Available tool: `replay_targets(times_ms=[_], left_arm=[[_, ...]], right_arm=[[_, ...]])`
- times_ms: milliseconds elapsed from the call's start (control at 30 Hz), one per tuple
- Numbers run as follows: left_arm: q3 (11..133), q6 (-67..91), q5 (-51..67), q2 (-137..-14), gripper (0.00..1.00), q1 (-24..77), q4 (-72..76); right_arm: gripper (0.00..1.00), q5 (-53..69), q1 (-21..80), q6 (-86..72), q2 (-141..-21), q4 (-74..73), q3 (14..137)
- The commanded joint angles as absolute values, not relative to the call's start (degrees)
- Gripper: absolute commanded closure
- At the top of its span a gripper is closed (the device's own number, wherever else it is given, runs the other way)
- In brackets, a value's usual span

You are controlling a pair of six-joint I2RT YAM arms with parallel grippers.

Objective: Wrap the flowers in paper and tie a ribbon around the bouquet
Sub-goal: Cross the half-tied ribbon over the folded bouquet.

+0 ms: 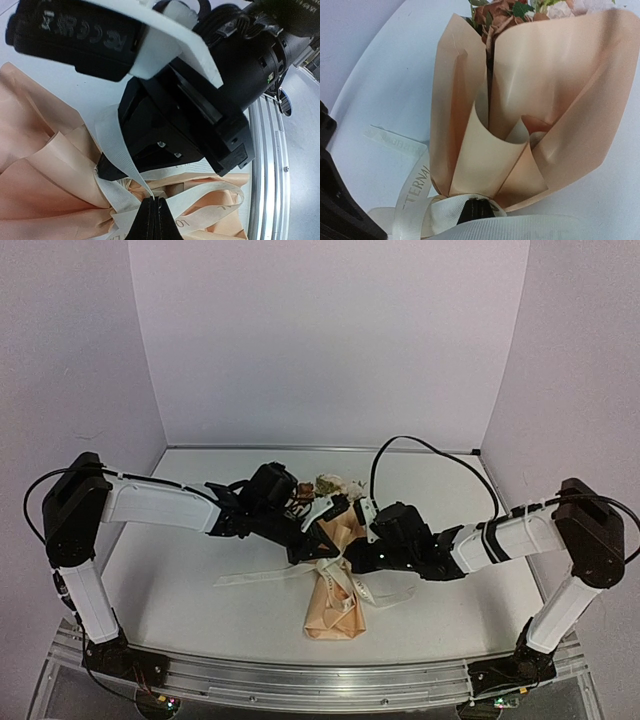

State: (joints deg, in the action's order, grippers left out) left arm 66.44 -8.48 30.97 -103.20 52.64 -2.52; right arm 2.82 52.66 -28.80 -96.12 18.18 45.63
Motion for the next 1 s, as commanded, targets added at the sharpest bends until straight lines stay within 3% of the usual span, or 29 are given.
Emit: replay_targets(times_ms=[0,967], left_arm=[[65.69,-7.38,32.26,-101.34,1.0,52.06,-1.14],[63.1,-4.92,33.26,-99.67,1.0,50.52,3.63]], right_arm=[[1.0,1.57,52.8,-29.36,-95.68,25.76,44.82],[1.0,10.43,52.81,-28.54,-96.99,33.53,44.54]])
